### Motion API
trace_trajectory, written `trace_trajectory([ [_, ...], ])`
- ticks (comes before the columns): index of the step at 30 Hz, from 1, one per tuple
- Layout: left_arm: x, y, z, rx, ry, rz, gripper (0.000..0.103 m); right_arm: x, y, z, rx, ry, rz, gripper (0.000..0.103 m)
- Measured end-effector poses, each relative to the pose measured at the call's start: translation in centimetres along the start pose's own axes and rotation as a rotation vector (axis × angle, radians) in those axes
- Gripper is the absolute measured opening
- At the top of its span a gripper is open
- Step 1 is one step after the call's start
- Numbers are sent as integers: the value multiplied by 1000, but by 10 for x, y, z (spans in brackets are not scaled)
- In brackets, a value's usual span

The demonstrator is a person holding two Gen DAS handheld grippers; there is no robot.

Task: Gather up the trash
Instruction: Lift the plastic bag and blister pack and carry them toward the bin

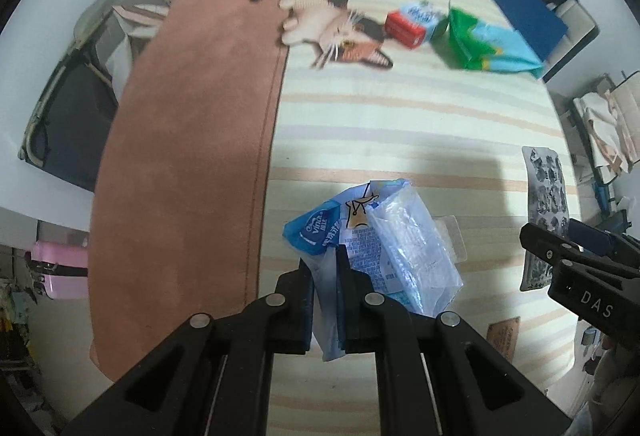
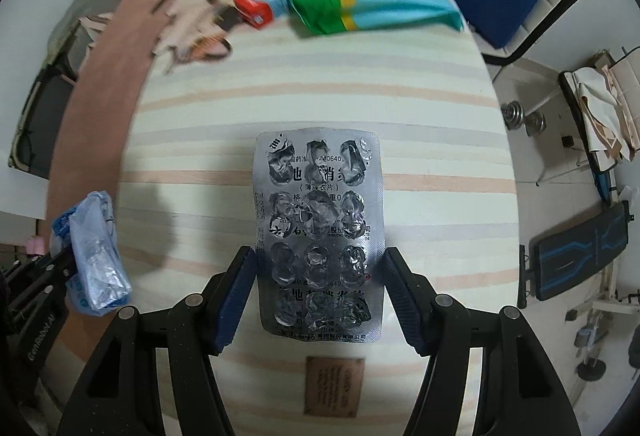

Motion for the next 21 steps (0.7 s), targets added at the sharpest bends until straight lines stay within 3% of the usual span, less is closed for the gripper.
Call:
trace_trajectory([
  [7,22,43,49,-115,48,-26,6,32,67,56,-112,-7,-7,66],
  [14,56,138,74,-183,98,-86,6,56,183,81,-176,-18,-74,67],
  [17,71,175,65,-153,118,-101,6,66,239,77,-170,-30,-110,67],
  [21,94,231,20,-16,164,-85,6,82,308,44,-93,-84,-124,67],
])
Point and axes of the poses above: each gripper's, at about its wrist camera, not at the fingertips, and z roughly against the way its jaws point, x to its left, y to its underside, the point moved 6 cm from there along -z, roughly the way its jaws point, and after that the axes turned 13 degrees about x, right-handed, at the moved point
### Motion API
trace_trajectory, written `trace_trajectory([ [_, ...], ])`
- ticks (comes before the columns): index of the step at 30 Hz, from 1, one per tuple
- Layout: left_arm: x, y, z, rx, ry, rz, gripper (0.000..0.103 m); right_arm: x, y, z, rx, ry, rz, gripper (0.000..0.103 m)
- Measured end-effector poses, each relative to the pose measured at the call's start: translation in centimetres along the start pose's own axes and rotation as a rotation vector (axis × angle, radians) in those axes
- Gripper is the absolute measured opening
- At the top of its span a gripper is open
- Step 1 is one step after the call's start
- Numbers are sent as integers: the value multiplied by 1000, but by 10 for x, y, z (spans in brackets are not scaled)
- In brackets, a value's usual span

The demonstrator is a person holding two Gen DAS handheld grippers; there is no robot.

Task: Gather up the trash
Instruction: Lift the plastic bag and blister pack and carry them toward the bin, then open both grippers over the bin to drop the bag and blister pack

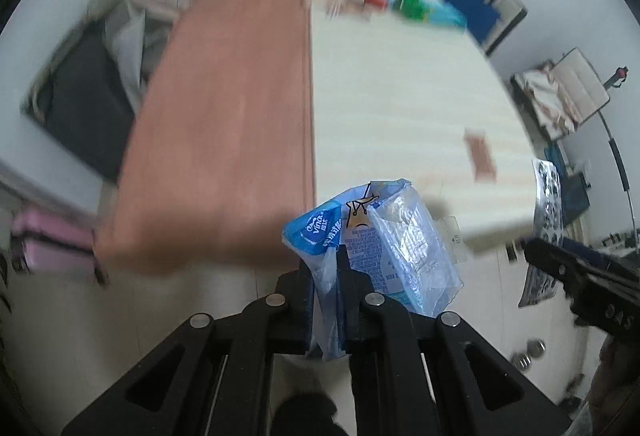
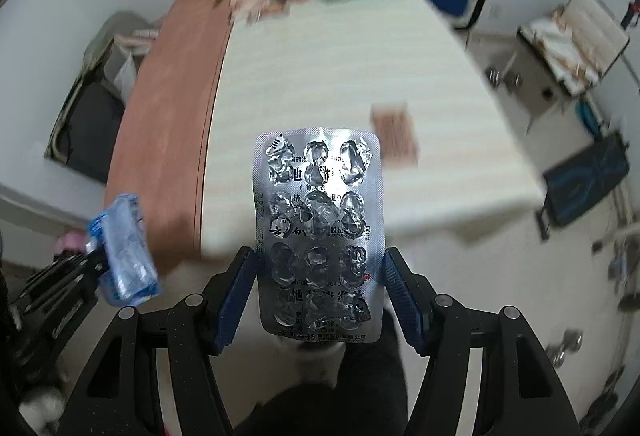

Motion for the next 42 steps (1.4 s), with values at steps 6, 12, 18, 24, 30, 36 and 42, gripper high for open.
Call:
trace_trajectory([
  [6,26,56,-102,221,28,56,7,-12,84,-114,221,-90,-57,67],
  [12,43,80,-248,382,39,110,9,-35,127,-265,358,-153,-102,67],
  [18,52,101,-381,463,58,138,19,-50,146,-398,410,-183,-77,67],
  [24,72,126,-442,448,24,162,101,-48,162,-490,456,-190,-3,76],
  [30,89,140,-450,419,-35,176,101,-54,175,-519,442,-123,6,103],
  [36,92,149,-429,389,-120,143,101,-61,177,-515,424,17,16,103],
  [42,84,153,-399,363,-143,121,101,-67,175,-492,415,97,8,103],
])
Point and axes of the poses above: each gripper's, at about its wrist camera, not at the fingertips, and z roughly against the way its jaws point, x to its left, y to its underside, the point moved 6 cm from there along -z, roughly the way its jaws point, and after that the axes turned 13 degrees about x, right-handed, at the moved point
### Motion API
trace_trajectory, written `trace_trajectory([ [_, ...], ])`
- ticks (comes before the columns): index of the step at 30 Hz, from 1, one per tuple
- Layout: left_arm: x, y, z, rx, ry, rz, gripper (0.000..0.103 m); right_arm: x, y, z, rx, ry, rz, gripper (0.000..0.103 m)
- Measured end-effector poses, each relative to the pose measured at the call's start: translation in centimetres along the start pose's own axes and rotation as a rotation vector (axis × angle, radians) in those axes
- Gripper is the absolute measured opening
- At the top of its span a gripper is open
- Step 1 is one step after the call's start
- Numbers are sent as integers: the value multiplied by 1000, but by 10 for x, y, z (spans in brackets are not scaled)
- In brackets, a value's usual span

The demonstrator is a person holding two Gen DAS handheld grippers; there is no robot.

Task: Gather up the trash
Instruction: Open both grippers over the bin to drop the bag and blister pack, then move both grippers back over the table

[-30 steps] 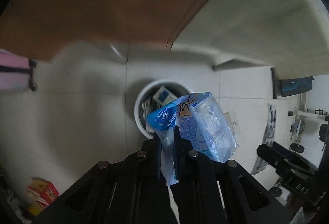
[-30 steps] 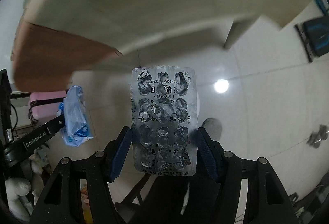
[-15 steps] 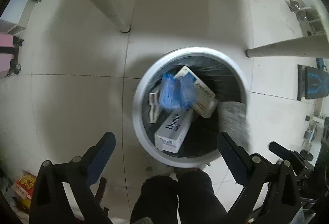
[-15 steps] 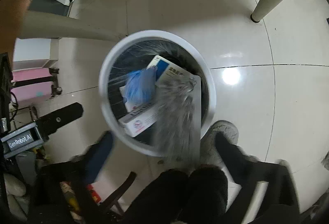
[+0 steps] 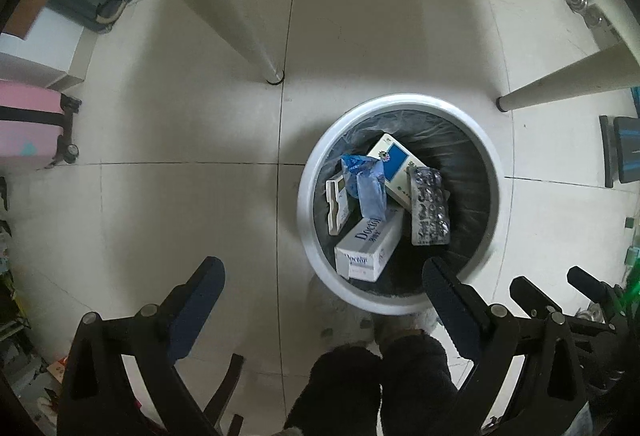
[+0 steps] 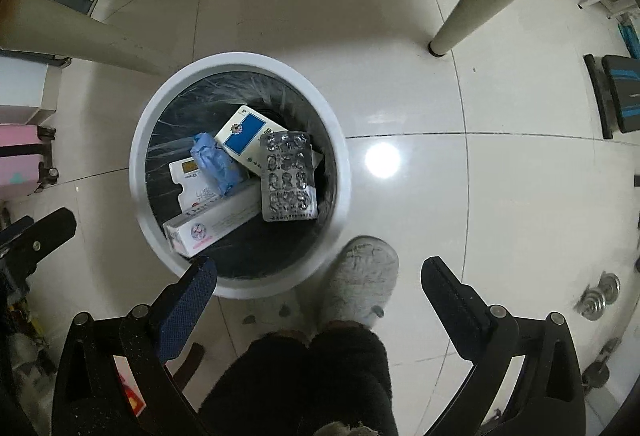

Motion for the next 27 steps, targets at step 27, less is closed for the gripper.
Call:
trace_trajectory([
  [27,6,127,268,-170,0,-29,101,10,146,316,-156,-17,-29,103],
])
Point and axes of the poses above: each gripper's, at about its wrist camera, not at the fingertips, and z roughly against the way its jaws point, x to its left, y to its underside, the point moved 6 cm from there along -z, roughly the way its jaws point, and after that the axes turned 13 degrees about x, right-handed, at the moved point
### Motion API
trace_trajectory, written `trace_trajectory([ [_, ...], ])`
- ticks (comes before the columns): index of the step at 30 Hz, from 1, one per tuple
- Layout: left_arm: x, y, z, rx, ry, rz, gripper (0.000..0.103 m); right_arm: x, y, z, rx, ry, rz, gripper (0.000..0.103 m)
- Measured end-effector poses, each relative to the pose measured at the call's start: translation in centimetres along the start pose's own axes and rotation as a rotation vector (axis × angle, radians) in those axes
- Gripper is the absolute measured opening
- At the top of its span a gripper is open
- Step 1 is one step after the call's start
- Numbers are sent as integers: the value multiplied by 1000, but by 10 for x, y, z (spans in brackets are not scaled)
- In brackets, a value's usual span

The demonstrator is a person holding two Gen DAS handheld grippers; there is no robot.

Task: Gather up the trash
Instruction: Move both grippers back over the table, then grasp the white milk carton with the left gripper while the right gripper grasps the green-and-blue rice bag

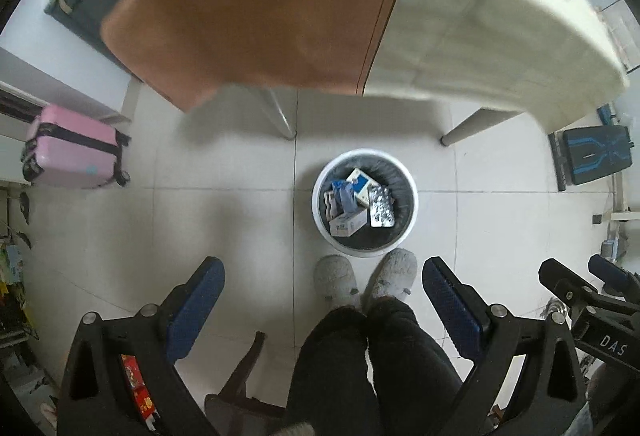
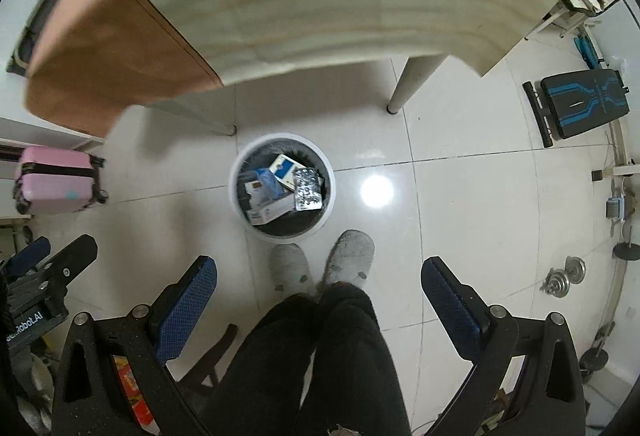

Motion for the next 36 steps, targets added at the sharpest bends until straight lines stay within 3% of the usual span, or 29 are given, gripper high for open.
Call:
trace_trajectory([
  [5,2,-1,62,-66,1,6,101,6,9,73,-42,-52,-1,103],
  [9,2,-26,121,-181,-32,20,101,9,-4,128,-96,-113,-27,103],
  [14,-2,-79,181,-325,-19,39,103,1,-56,197,-177,-168,-68,103],
  [18,-11,-128,204,-363,-47,41,103,-16,-114,234,-209,-198,-110,103],
  [21,-21,-173,215,-366,-85,66,103,-35,-171,250,-212,-245,-152,103],
  [25,-37,-242,222,-363,-155,104,103,-69,-279,260,-215,-319,-218,103],
  [33,-92,-436,206,-250,-265,135,103,-120,-532,246,-161,-476,-361,103],
  [36,-111,-501,196,-221,-298,116,103,-127,-608,230,-128,-516,-395,103],
])
Point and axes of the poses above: each gripper's, at about its wrist camera, not at the fingertips, and z roughly against the way its jaws point, x to its left, y to its underside, the point moved 6 cm from there along -z, roughly the way its jaws point, and after that the axes turned 13 degrees about x, right-handed, at the moved point
